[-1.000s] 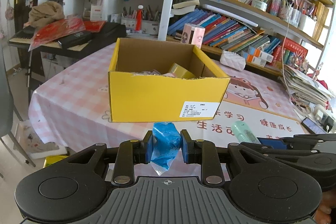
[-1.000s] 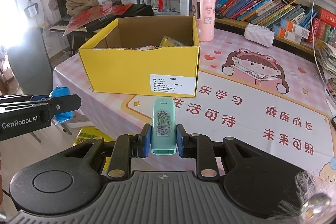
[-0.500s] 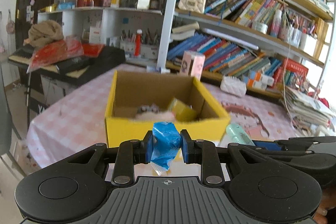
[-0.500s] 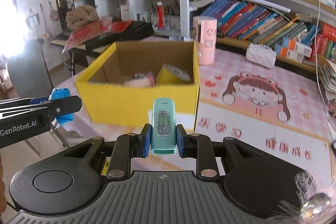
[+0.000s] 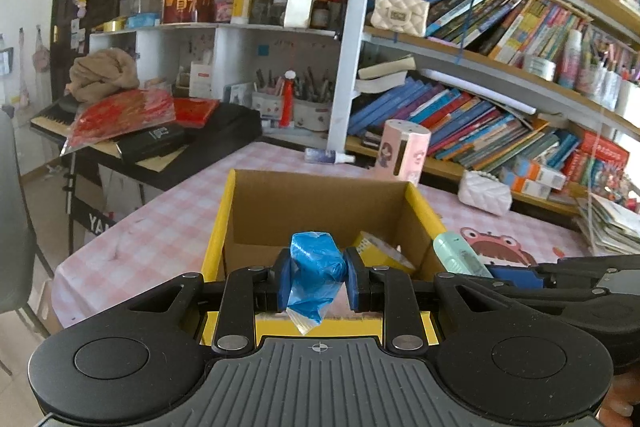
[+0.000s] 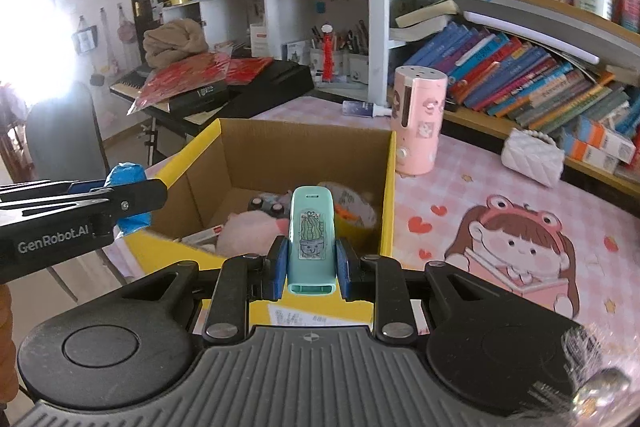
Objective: Organize objects
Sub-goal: 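Carry the blue packet in the left tool and green stick in the right tool to the box, then drop the blue packet from the left tool while the right tool lowers the stick inside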
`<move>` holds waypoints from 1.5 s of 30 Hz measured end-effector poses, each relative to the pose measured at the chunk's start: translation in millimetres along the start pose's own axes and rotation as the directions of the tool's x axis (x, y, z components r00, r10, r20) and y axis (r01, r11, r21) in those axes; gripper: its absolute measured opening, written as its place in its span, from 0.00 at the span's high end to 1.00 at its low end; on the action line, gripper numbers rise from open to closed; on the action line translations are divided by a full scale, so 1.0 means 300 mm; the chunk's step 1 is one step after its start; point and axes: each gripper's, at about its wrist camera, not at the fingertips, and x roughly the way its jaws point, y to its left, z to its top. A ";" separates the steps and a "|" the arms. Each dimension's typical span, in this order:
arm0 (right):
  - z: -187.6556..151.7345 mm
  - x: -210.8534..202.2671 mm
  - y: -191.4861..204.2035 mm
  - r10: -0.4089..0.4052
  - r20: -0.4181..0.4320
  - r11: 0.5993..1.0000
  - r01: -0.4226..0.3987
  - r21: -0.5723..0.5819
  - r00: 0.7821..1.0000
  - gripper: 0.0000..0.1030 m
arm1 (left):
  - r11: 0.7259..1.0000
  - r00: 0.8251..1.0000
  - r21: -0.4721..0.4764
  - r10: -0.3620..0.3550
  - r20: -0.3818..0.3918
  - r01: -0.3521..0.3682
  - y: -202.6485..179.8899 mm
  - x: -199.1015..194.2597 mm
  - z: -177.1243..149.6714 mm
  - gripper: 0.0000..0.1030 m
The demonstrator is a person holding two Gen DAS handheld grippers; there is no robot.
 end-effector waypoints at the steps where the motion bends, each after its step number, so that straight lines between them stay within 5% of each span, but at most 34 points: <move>1: 0.004 0.012 -0.007 0.003 -0.001 1.000 -0.003 -0.006 1.000 0.78 | 1.000 1.000 0.002 0.007 -0.004 -0.007 -0.004 0.018 0.001 0.76; 20: 0.081 0.291 -0.080 0.034 -0.072 0.987 -0.045 -0.152 0.997 0.77 | 0.991 0.988 0.087 0.107 -0.107 -0.098 -0.058 0.285 -0.011 0.76; 45: 0.102 0.431 -0.065 0.061 -0.152 0.959 -0.100 -0.264 0.986 0.77 | 0.983 0.968 0.098 0.174 -0.181 -0.158 -0.047 0.402 -0.039 0.75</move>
